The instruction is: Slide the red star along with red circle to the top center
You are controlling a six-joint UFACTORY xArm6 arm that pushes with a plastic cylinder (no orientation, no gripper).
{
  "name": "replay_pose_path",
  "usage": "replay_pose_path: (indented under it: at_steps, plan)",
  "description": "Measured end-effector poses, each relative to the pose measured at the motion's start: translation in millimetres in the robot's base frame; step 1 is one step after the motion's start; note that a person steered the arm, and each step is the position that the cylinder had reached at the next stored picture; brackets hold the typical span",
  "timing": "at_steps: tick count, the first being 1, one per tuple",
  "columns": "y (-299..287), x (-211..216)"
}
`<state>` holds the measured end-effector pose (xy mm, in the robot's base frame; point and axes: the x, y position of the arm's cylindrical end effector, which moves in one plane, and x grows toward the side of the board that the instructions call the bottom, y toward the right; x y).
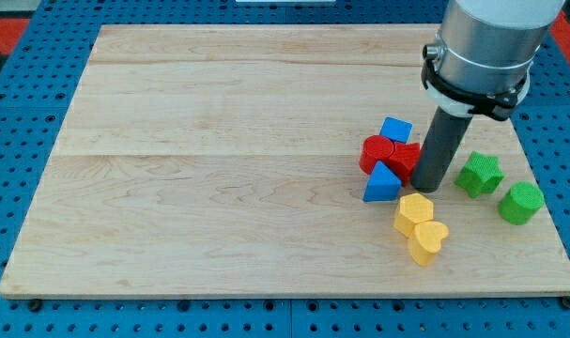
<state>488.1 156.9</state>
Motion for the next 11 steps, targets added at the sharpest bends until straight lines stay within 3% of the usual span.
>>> replay_pose_path:
  at_steps: [1, 3, 4, 6, 7, 11]
  plan:
    - [-2, -14]
    - [-123, -45]
    - [-136, -55]
    - [-114, -1]
    - [-88, -7]
    - [-82, -37]
